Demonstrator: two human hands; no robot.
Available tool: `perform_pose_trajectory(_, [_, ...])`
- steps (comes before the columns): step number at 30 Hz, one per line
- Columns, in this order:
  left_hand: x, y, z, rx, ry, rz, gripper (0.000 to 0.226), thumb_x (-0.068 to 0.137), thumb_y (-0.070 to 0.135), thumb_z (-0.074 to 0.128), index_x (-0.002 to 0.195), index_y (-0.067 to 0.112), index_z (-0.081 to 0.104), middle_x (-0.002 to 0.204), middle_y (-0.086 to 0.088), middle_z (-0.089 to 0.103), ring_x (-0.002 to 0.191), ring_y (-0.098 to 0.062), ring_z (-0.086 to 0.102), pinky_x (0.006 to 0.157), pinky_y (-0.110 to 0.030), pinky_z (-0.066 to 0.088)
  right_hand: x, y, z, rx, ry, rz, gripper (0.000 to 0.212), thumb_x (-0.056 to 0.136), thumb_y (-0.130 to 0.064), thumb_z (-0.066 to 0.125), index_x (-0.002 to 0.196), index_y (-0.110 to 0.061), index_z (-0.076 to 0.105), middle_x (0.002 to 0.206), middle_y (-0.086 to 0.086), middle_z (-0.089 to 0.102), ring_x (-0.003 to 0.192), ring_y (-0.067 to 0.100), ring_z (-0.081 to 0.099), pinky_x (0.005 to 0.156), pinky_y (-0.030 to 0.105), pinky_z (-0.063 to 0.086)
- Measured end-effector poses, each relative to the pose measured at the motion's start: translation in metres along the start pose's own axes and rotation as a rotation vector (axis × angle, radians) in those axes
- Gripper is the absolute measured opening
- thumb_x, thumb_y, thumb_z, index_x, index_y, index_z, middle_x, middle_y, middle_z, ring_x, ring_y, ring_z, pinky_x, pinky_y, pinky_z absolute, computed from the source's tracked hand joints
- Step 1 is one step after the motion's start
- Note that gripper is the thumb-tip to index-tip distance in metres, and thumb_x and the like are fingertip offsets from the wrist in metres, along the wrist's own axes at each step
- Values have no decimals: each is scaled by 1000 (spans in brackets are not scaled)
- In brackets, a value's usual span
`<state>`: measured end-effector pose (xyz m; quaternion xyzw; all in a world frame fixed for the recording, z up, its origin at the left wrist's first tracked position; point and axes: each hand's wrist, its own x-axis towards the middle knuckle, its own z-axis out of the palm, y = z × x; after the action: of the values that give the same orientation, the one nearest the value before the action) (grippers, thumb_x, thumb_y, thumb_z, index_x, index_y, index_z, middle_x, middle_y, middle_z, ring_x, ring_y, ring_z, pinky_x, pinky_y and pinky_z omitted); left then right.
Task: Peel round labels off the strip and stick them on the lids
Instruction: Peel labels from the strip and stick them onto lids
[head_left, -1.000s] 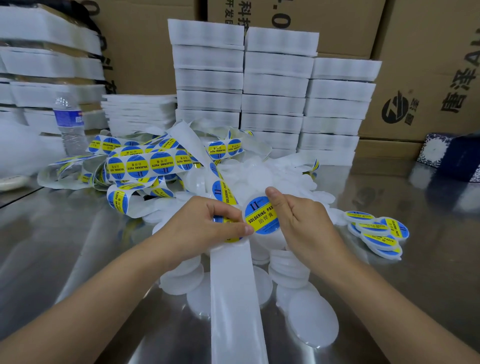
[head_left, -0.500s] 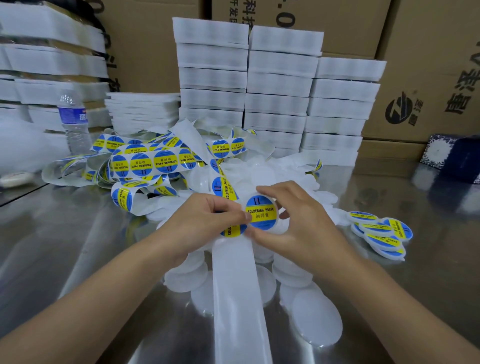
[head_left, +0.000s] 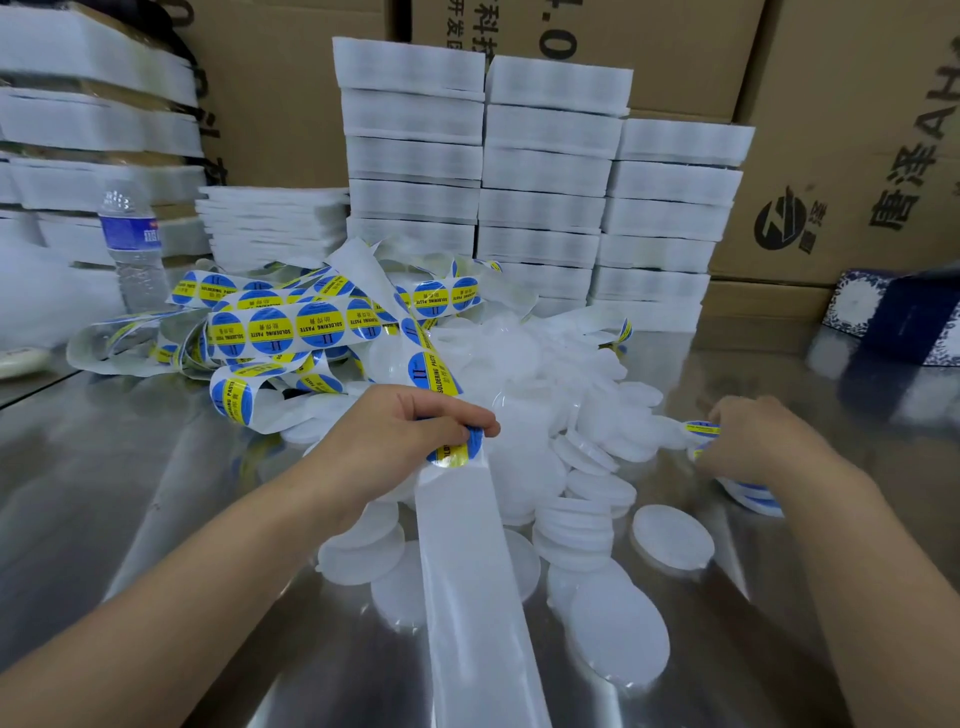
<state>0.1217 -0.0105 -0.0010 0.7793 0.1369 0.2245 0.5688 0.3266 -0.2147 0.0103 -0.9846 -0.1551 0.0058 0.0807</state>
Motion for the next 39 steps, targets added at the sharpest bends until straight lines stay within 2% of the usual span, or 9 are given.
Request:
perform_pose_trajectory(5, [1,-3,0,-22,-25,28,38,88,-6,55,93,28,72,87,10,76,82,5,68,66,-5,47,-4,-3,-1,-209,-15,91,46,80,-25,58,125,-22,49,127,8,48,119,30,45,99,40,31])
perform_pose_trajectory(9, [4,-11,-1,-53,-18,115,64,84,-10,60,118,44,53,92,10,76,92,-3,70,68,-12,52,-10,-12,-6,-276,138,62,35,82,-28,55,117,-24,54,122,6,53,118,30,44,107,48,23])
perform_pose_trajectory(12, [7,-14,0,-10,19,141,84,81,-6,67,121,61,35,95,16,70,99,-25,70,84,-40,57,-21,-29,-6,-70,393,-141,14,83,-29,54,95,-23,58,106,3,63,102,28,55,90,36,38])
perform_pose_trajectory(14, [7,-14,0,29,44,132,89,75,5,72,116,71,30,105,4,56,106,-46,60,92,-60,48,-33,-47,0,192,491,-329,16,84,-30,58,97,-26,64,91,-3,65,92,24,58,78,32,40])
perform_pose_trajectory(16, [8,-15,-1,10,34,157,90,75,4,71,119,70,28,108,4,61,103,-39,65,91,-56,50,-48,-65,7,412,506,-508,15,83,-31,62,96,-26,67,75,-9,58,79,17,54,71,30,37])
perform_pose_trajectory(19, [6,-15,0,18,-15,212,88,78,-1,68,125,62,29,91,11,74,85,-11,70,75,-29,57,-68,-83,19,562,490,-763,14,81,-30,69,94,-24,71,73,-9,53,74,11,53,73,30,40])
perform_pose_trajectory(23, [2,-11,3,36,-64,208,85,78,-1,66,129,58,32,97,-19,70,86,-41,65,88,-51,53,-78,-93,32,580,494,-894,16,81,-25,71,97,-24,73,78,-14,48,77,9,53,73,26,36])
perform_pose_trajectory(31, [2,-16,6,88,-58,251,80,72,17,65,125,68,34,83,-16,66,74,-26,59,90,-59,49,-82,-96,37,590,658,-928,15,72,-20,70,86,-17,76,72,0,61,66,21,61,65,32,43])
perform_pose_trajectory(39, [1,-16,6,186,-48,264,79,73,22,62,128,69,30,84,-33,53,76,-42,53,86,-62,48,-84,-96,37,597,727,-928,11,70,-18,72,80,-17,77,66,0,60,61,21,59,62,34,44])
